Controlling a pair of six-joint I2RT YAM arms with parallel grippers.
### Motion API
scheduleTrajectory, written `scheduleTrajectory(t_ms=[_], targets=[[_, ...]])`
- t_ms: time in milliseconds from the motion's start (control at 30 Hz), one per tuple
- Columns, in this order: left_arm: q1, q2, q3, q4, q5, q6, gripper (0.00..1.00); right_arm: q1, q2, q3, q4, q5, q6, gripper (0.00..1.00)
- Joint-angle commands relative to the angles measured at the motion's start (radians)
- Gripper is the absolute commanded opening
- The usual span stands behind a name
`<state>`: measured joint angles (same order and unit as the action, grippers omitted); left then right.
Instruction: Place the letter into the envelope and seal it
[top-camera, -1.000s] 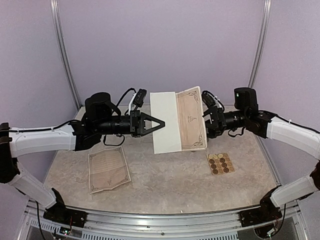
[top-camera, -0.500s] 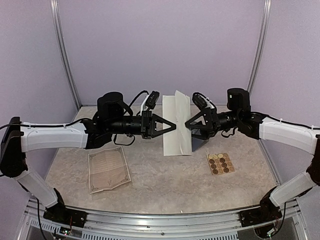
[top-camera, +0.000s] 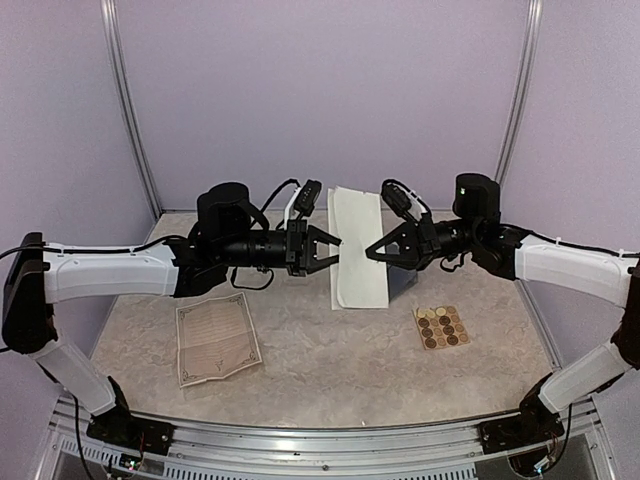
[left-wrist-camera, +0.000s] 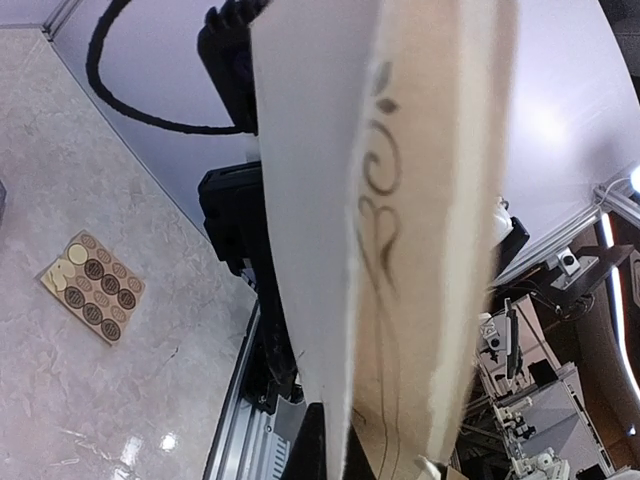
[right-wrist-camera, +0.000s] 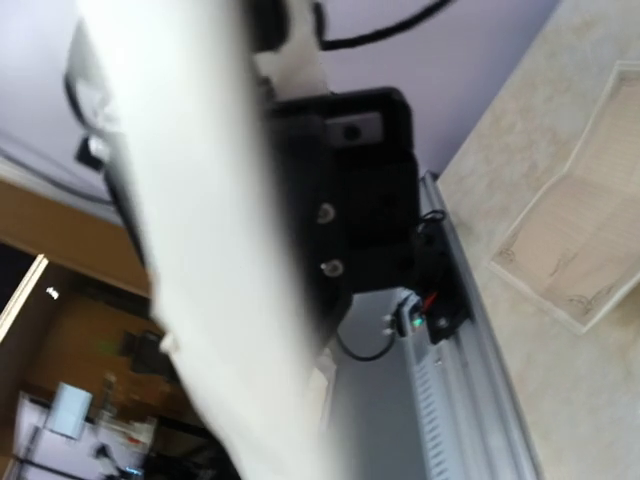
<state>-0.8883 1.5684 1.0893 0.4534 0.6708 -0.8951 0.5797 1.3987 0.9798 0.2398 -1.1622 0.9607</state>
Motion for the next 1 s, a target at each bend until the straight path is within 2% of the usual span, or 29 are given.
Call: scheduleTrajectory(t_ms=[0,100,200,267,333,500,700,867,900,967], targets=[[-0.002,-0.005,0.041,-0.019,-0.034,0.009,0.06,0.007,-0.011,-0.002,0.041,0.012,0.015,0.0],[0.003,-0.032,0.036,-0.037,-0.071,0.003,0.35,0.0,-0.014,0.001,0.006,0.046,0.003,0.0],[0.008,-0.079,0.015,-0.042,-0.11,0.001,0.67,-0.007,-0.013,-0.002,-0.017,0.074,-0.009,0.0],[0.014,-0.101,0.003,-0.043,-0.116,-0.006,0.78,-0.008,-0.01,0.002,-0.023,0.077,-0.015,0.0],[0.018,-0.114,0.0,-0.051,-0.118,-0.01,0.84,-0.008,-0.006,0.008,-0.026,0.071,-0.019,0.0],[0.017,-0.106,0.012,-0.091,-0.136,-0.006,0.85,-0.007,-0.004,0.014,-0.016,0.048,-0.016,0.0],[0.023,-0.109,0.031,-0.258,-0.292,0.023,0.87,-0.007,-0.018,0.027,-0.002,0.024,-0.011,0.0],[0.014,-0.098,0.049,-0.261,-0.251,0.023,0.9,-0.006,-0.012,0.035,0.03,-0.003,0.005,0.0],[0.009,-0.092,0.051,-0.252,-0.241,0.022,0.88,-0.006,-0.011,0.037,0.033,-0.006,0.007,0.0],[0.0,-0.087,0.05,-0.225,-0.219,0.02,0.76,-0.006,-0.009,0.042,0.029,-0.005,0.004,0.0]])
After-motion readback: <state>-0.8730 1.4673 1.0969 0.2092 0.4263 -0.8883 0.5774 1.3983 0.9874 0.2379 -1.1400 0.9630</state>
